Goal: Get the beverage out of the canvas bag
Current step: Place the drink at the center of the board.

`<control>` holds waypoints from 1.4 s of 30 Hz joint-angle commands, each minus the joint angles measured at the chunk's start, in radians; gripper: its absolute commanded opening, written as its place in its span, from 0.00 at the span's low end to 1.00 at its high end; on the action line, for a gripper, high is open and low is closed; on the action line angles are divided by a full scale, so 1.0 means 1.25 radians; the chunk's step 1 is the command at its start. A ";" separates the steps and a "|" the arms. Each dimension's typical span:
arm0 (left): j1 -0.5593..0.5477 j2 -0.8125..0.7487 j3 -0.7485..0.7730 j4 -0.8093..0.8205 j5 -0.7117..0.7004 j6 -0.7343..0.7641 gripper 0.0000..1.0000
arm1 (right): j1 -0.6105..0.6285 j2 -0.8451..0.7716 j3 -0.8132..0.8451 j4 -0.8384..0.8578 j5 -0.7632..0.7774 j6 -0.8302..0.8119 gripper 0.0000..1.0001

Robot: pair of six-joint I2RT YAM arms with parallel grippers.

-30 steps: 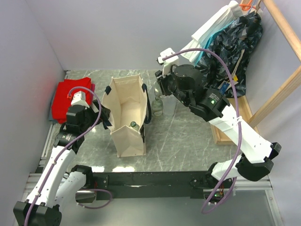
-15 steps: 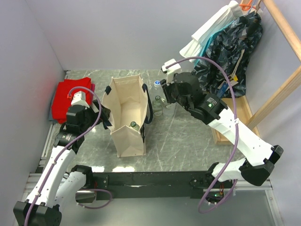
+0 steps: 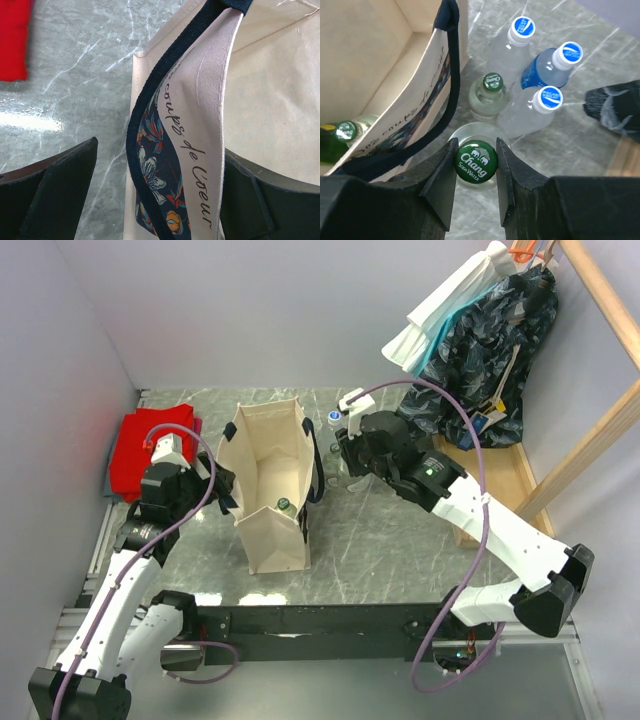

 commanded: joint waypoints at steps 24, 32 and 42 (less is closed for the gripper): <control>-0.004 -0.005 0.022 0.015 0.005 0.014 0.96 | -0.041 -0.047 -0.221 0.421 -0.063 0.118 0.00; -0.003 -0.008 0.021 0.015 0.000 0.013 0.96 | -0.043 -0.028 -0.280 0.495 -0.032 0.128 0.00; -0.003 -0.002 0.023 0.012 -0.001 0.015 0.96 | -0.041 -0.001 -0.345 0.589 -0.012 0.123 0.00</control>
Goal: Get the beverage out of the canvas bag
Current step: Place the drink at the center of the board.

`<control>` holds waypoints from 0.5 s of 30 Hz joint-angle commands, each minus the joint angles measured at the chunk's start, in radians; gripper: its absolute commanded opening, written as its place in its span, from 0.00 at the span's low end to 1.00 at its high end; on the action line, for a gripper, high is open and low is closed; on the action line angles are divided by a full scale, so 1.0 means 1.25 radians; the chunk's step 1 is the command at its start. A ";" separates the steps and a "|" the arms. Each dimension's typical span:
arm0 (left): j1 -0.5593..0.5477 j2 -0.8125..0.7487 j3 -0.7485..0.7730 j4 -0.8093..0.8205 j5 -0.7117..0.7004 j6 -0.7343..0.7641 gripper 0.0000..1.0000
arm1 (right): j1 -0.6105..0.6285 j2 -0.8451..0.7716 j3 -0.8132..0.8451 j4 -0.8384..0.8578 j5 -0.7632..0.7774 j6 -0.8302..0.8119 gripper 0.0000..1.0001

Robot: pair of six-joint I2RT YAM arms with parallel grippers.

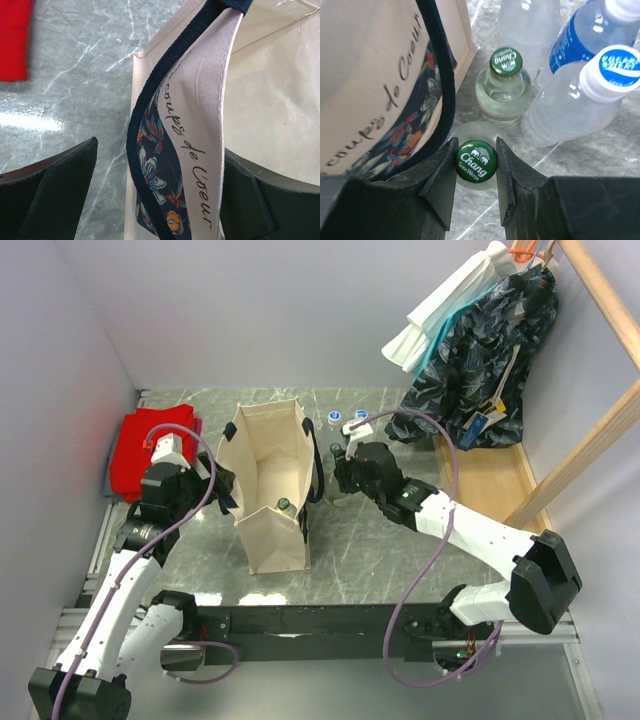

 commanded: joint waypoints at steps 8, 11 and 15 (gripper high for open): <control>-0.004 -0.003 0.024 0.011 -0.002 0.011 0.96 | -0.001 0.023 0.012 0.195 0.039 -0.005 0.00; -0.004 -0.002 0.024 0.010 -0.003 0.013 0.96 | -0.001 0.038 0.020 0.192 0.035 -0.009 0.00; -0.004 -0.003 0.024 0.008 -0.006 0.011 0.96 | 0.001 0.050 0.025 0.198 0.042 -0.014 0.00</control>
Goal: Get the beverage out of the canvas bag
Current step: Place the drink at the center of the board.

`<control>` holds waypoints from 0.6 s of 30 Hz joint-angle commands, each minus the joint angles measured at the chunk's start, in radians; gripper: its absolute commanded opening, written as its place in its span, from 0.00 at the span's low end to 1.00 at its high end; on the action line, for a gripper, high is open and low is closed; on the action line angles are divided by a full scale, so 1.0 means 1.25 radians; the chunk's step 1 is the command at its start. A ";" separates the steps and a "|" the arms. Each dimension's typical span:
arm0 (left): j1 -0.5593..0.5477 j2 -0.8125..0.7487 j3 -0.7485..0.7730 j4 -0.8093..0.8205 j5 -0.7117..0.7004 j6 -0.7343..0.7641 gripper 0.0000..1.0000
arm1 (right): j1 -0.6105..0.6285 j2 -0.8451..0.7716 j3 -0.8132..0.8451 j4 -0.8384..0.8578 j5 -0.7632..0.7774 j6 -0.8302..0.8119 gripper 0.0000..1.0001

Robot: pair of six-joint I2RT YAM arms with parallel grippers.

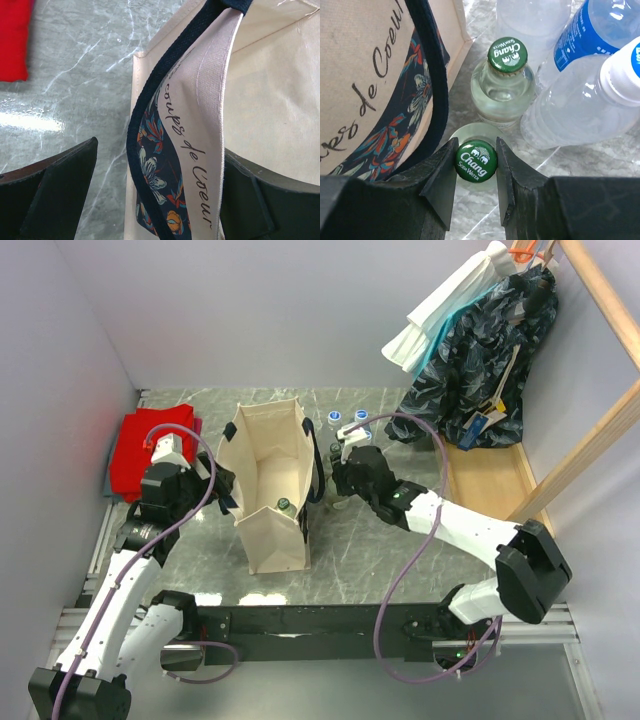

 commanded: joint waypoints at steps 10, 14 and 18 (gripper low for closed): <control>-0.004 0.003 0.027 0.008 -0.003 0.013 0.96 | 0.012 0.027 0.113 0.067 0.042 -0.027 0.10; -0.004 0.001 0.025 0.010 -0.004 0.010 0.96 | 0.015 0.026 0.120 0.052 0.037 -0.028 0.27; -0.004 0.001 0.024 0.011 -0.003 0.011 0.97 | 0.015 0.020 0.122 0.047 0.039 -0.028 0.51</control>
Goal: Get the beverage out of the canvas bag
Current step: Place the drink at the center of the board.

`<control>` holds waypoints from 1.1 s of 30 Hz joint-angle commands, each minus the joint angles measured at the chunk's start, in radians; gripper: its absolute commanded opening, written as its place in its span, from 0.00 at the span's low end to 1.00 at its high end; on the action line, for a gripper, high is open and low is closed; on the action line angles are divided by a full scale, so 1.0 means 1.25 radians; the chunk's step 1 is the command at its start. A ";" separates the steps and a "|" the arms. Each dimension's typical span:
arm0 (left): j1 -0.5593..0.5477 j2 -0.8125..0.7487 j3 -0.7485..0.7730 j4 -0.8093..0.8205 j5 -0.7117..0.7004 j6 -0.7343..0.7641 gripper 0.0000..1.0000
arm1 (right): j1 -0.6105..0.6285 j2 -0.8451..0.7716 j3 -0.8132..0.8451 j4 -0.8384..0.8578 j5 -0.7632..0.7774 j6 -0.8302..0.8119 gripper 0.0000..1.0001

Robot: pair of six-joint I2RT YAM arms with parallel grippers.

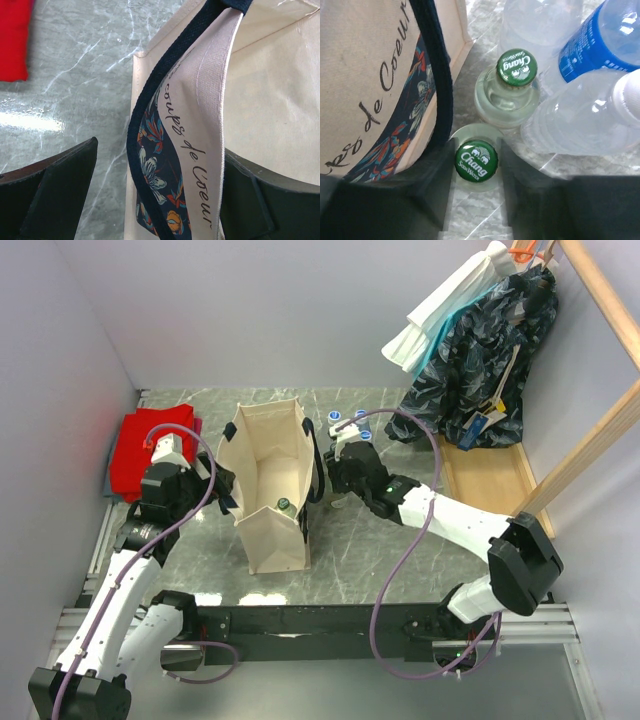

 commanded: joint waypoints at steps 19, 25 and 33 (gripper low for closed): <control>-0.004 -0.002 0.023 0.013 -0.002 0.013 0.97 | 0.025 -0.122 0.195 -0.033 0.001 -0.054 0.66; -0.004 -0.007 0.024 0.013 -0.002 0.013 0.97 | 0.045 -0.109 0.279 -0.120 -0.057 -0.066 0.66; -0.004 -0.010 0.023 0.012 -0.003 0.011 0.96 | 0.070 -0.070 0.391 -0.245 -0.160 -0.090 0.67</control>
